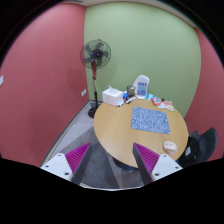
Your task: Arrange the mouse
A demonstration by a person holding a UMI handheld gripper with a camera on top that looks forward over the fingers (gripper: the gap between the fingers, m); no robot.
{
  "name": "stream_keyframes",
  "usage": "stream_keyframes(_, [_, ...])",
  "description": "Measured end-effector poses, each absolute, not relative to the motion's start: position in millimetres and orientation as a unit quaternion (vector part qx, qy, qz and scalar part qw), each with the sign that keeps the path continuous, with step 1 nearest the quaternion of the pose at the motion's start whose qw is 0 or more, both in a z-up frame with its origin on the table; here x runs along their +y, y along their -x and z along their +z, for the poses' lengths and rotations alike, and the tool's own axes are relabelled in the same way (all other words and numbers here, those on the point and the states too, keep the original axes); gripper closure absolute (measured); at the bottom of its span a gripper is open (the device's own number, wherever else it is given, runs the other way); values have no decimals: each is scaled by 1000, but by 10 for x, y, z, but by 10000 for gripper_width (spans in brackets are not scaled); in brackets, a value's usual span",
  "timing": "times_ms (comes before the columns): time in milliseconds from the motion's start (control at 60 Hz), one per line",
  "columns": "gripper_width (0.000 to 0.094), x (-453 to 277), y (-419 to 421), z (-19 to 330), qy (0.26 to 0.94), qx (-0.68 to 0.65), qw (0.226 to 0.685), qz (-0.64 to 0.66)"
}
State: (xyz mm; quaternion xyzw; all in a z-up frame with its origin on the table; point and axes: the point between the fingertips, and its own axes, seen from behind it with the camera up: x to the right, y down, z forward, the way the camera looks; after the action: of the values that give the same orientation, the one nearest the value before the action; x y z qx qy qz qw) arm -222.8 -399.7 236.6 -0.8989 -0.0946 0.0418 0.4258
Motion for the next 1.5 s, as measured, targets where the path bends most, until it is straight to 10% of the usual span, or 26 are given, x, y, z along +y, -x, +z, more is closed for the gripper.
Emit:
stream_keyframes(917, [102,-2923,-1264,131,913,-64,402,-24])
stream_keyframes(1500, [191,-2079,-1414,-73,906,-58,420,-6])
